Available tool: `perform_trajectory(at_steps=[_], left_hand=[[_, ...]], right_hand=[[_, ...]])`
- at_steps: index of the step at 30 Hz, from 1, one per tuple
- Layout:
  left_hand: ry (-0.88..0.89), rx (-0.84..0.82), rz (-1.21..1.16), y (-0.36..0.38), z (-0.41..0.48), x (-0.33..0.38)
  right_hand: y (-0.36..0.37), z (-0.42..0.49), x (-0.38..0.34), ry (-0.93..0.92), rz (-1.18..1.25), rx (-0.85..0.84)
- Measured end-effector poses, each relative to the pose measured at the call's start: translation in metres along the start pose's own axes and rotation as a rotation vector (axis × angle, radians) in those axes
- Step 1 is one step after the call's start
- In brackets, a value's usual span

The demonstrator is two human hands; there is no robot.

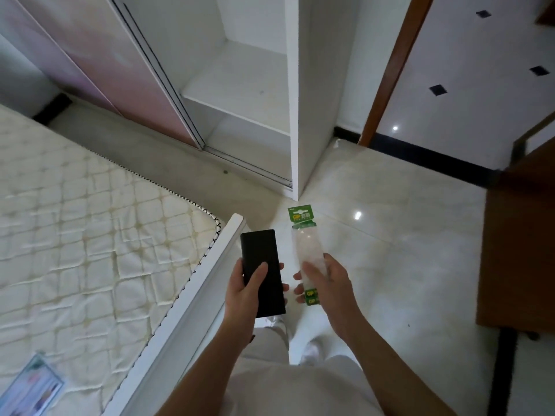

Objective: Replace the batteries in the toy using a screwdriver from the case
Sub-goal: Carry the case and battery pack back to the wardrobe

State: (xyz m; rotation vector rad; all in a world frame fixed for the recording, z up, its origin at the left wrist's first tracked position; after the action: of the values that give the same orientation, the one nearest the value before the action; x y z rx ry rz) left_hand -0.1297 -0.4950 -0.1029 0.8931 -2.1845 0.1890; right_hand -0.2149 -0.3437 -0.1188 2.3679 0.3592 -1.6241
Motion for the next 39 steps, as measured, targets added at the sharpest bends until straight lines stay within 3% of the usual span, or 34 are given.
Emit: perform_trajectory(at_steps=[7, 20, 32, 39], left_hand=[[0.012, 0.063, -0.067, -0.006, 0.055, 0.05], [0.048, 0.073, -0.152, -0.028, 0.193, 0.211], [0.041, 0.152, -0.263, -0.057, 0.27, 0.277], [0.095, 0.248, -0.389, -0.073, 0.325, 0.333]], right_hand=[[0.032, 0.076, -0.026, 0.013, -0.037, -0.054], [0.126, 0.262, -0.098, -0.028, -0.116, -0.105], [0.19, 0.361, -0.123, 0.001, -0.166, -0.191], [0.243, 0.45, -0.153, -0.016, -0.193, -0.353]])
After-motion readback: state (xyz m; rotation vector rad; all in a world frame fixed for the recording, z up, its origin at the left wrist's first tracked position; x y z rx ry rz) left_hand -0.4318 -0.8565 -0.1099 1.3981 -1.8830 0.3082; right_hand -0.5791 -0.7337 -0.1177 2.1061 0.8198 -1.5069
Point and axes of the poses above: each hand's wrist, its own z-axis towards the middle knuckle, its own y-axis out of the palm, x = y × z, the point moved 9 cm from there along z, towards the middle knuckle, and after that the axes turned 14 degrees about -y, right-handed, at the moved point
